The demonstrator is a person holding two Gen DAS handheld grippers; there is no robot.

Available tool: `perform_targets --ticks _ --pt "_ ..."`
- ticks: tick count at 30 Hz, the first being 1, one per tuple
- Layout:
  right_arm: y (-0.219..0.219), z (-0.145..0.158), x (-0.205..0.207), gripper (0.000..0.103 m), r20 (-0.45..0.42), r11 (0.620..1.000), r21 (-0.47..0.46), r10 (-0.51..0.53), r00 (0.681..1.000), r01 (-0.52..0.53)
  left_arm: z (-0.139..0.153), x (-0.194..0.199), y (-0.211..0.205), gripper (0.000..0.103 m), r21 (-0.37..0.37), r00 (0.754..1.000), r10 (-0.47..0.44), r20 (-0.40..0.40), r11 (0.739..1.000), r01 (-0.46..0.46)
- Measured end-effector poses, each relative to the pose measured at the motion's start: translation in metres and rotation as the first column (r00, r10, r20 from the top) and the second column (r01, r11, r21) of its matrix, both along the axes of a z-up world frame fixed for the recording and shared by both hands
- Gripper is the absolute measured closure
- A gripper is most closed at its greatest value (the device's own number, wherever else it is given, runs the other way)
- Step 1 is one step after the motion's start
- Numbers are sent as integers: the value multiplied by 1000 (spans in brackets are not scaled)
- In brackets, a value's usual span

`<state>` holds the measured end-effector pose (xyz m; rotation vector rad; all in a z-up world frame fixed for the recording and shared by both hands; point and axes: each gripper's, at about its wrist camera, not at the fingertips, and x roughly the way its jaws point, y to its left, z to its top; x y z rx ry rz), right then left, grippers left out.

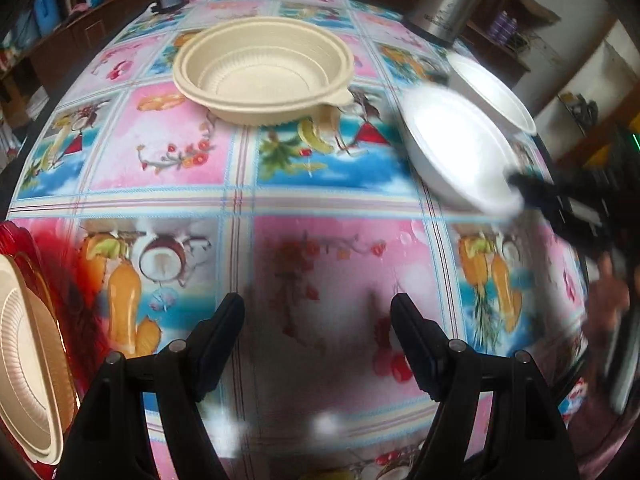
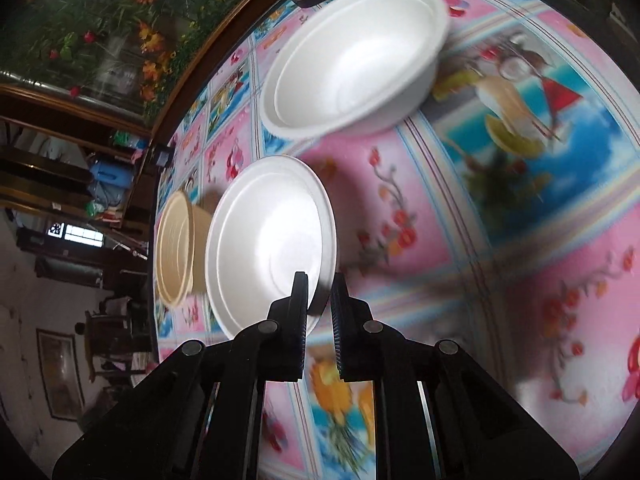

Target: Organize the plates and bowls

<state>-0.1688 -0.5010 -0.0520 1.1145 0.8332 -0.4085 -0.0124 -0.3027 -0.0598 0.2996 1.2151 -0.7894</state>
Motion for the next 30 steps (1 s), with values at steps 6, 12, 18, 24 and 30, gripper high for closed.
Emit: perform_targets --ticks 6,12,18,24,30 --pt "16 13 -36 93 5 996 -58 66 998 -66 5 18 -5 27 -39 994 73 -76 996 -77" --pt "20 11 -41 92 10 986 -94 141 990 -139 10 21 -22 27 -83 986 107 -130 990 -118" --pt "4 4 -58 69 72 991 -89 103 992 -97 7 23 -53 26 -73 971 130 -201 986 -147" --pt "-13 2 -65 69 104 996 -65 69 992 -63 8 17 -74 26 -58 965 149 -216 985 -165" --pt "-12 4 -57 69 93 995 -74 80 992 -73 11 6 -94 26 -76 962 127 -240 986 -149"
